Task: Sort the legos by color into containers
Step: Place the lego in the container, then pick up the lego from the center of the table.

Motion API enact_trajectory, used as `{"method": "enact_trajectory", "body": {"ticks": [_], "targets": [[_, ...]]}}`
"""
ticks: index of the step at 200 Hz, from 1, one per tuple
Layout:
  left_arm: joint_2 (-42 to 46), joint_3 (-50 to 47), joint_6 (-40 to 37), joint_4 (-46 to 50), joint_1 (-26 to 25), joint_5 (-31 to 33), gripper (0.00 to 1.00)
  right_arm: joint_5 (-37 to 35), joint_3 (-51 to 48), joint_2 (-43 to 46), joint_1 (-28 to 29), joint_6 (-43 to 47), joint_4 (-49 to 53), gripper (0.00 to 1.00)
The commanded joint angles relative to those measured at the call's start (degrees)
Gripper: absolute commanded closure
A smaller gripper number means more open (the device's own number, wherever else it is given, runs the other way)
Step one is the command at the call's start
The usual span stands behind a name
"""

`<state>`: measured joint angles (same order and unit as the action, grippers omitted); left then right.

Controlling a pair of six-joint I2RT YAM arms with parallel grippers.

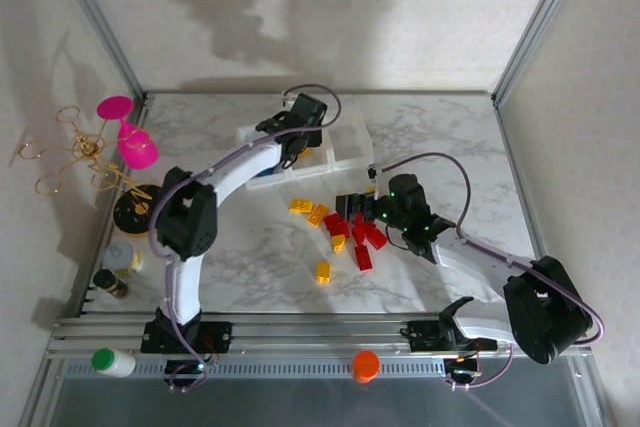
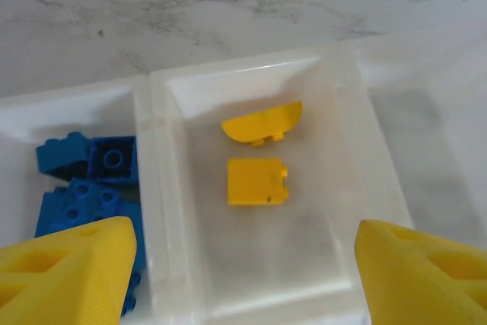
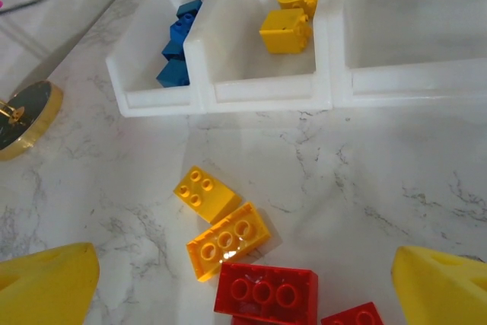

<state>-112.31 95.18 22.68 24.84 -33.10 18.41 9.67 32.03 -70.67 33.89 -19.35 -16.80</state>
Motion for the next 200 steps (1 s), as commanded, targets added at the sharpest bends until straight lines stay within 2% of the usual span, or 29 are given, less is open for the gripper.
{"method": "enact_trajectory", "body": {"ticks": [1, 55, 99, 200], "targets": [[8.96, -8.54, 3.93, -1.36, -1.93, -3.53, 0.24, 2.41, -1.12, 2.2, -0.28, 2.09, 2.78, 0.01], [20.85, -26.79, 10.82, -0.79, -7.59, -6.29, 0.22, 6.01, -4.63, 4.89, -0.22, 1.44, 4.98, 0.01], [20.58, -32.99, 14.98, -1.26, -11.0, -7.56, 0.18, 7.45, -8.08, 3.93, 0.01, 0.2, 1.78, 0.01], [6.48, -25.36, 16.26, -0.14, -9.28, -6.11, 0.14, 7.68, -9.52, 1.77, 0.01, 0.8, -2.0, 0.01]]}}
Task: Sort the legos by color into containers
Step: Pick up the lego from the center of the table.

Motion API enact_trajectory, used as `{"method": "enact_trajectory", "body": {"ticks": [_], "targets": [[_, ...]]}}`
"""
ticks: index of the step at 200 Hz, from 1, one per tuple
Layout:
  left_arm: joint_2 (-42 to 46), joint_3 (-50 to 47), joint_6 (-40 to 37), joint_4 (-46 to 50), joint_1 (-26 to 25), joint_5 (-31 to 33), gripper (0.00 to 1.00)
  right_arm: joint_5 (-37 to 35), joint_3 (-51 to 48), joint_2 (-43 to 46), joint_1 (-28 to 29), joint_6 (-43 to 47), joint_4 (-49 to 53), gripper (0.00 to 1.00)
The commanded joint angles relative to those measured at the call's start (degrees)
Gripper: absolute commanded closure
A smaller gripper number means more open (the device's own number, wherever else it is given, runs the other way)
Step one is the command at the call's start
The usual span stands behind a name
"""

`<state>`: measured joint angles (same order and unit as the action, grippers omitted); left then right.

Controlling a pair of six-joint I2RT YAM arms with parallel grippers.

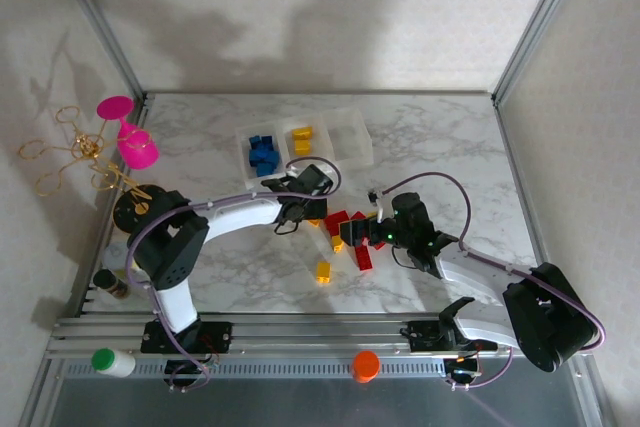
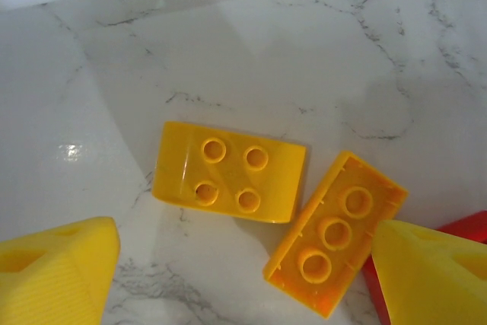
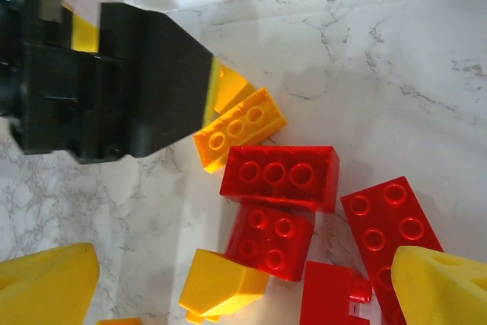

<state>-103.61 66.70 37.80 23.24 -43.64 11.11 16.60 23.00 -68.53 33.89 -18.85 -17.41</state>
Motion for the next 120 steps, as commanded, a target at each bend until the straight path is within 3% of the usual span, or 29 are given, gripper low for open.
{"method": "enact_trajectory", "body": {"ticks": [1, 71, 120], "targets": [[-2.3, 3.15, 1.13, 1.45, 1.31, 1.19, 0.14, 0.69, -0.45, -0.33, 0.03, 0.35, -1.4, 0.01], [-6.51, 4.41, 0.17, 0.65, 3.27, -0.45, 0.18, 0.2, -0.21, -0.9, -0.05, 0.77, -1.14, 0.01], [-4.39, -0.67, 0.58, -0.26, 4.33, -0.31, 0.2, 0.19, 0.01, -1.93, -0.05, 0.76, -1.74, 0.01]]}}
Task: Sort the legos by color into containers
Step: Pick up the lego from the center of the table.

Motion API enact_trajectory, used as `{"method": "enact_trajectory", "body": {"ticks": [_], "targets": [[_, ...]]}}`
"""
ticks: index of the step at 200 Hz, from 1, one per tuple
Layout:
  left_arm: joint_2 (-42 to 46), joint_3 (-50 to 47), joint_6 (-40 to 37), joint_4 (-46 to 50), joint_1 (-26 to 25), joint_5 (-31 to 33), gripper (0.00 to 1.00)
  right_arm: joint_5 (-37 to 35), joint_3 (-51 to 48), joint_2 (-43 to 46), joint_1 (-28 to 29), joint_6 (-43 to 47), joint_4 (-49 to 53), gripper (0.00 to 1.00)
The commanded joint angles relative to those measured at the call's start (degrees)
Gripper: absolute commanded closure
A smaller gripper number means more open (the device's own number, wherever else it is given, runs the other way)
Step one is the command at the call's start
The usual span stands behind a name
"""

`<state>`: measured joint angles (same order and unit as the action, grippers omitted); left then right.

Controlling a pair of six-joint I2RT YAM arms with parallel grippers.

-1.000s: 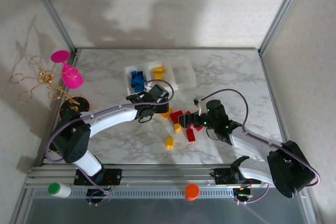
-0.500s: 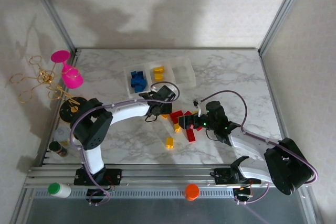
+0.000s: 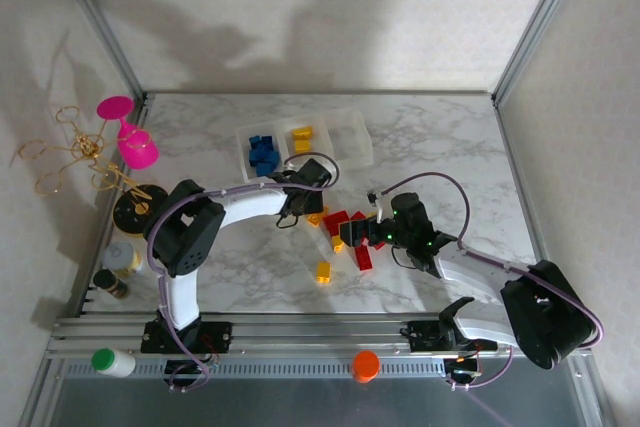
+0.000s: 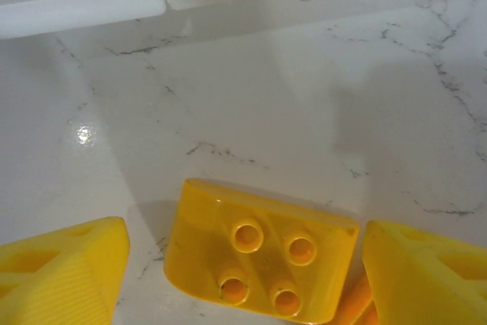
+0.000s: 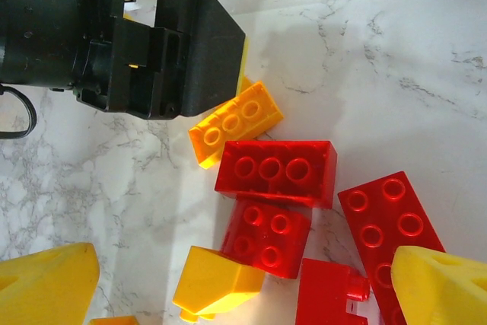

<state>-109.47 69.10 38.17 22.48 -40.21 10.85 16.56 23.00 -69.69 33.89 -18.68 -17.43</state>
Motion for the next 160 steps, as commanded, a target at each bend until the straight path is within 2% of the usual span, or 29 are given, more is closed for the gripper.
{"method": "enact_trajectory", "body": {"ticks": [1, 38, 78, 106, 160], "targets": [[1.55, -3.26, 0.22, 0.53, 0.91, -0.09, 0.2, 0.23, 0.02, -0.79, -0.05, 0.58, -1.72, 0.01], [2.55, -5.64, -0.33, -0.13, 0.92, -0.85, 0.17, 0.57, 0.16, -1.96, -0.04, 0.56, -2.63, 0.01], [2.5, -5.97, 0.13, -0.98, 0.5, -3.59, 0.18, 0.93, 0.73, -2.39, -0.03, 0.68, -2.26, 0.01], [2.94, -8.17, 1.24, -0.76, -0.32, -2.67, 0.18, 0.23, 0.02, -1.63, -0.05, 0.88, -2.54, 0.01], [3.89, -7.7, 1.71, 0.2, -0.4, -0.7, 0.3, 0.67, 0.73, -1.53, -0.01, 0.49, -2.43, 0.01]]}}
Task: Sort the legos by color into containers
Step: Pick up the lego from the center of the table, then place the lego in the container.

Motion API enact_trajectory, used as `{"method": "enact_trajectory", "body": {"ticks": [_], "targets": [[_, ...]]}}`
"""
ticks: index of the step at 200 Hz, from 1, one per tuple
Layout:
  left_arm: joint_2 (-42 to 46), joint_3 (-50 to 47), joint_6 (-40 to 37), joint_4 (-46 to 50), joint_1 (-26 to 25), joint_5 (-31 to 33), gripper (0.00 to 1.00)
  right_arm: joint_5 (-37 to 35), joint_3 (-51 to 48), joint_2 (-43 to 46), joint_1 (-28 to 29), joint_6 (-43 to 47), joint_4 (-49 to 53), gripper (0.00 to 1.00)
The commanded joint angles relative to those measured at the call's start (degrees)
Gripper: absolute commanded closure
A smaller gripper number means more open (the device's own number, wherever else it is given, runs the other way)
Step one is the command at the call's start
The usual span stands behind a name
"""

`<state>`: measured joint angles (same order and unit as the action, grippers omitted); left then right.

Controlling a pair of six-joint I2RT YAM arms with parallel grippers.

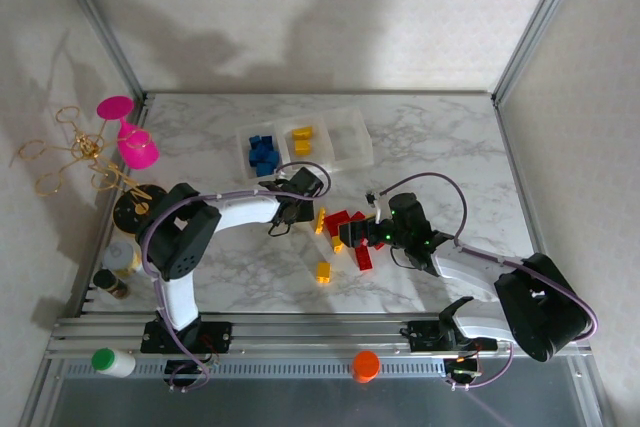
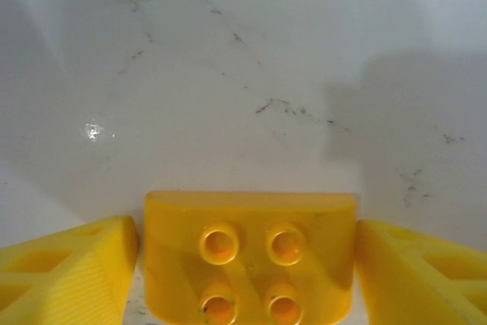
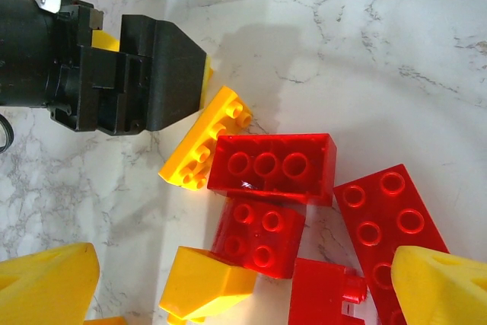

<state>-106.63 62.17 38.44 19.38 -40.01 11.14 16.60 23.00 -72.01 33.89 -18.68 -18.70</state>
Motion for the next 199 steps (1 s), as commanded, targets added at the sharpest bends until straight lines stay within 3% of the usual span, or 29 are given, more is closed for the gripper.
{"method": "enact_trajectory", "body": {"ticks": [1, 94, 150, 199], "targets": [[1.06, -0.71, 1.42, 3.43, -0.55, -0.92, 0.3, 0.63, 0.73, 0.8, 0.01, 0.49, -1.16, 0.01], [7.74, 6.01, 1.4, 7.28, -0.3, 3.71, 0.31, 1.15, 2.87, 2.46, -2.45, -2.05, -1.07, 0.01], [-1.15, 23.42, -4.15, 9.51, 2.96, 6.64, 0.31, 1.89, 5.36, 2.22, -5.9, -2.71, -0.71, 0.01], [-10.36, 35.35, -8.47, 8.87, 6.24, 5.01, 0.31, 1.81, 6.49, 2.48, -6.93, -2.11, 0.24, 0.01]]}}
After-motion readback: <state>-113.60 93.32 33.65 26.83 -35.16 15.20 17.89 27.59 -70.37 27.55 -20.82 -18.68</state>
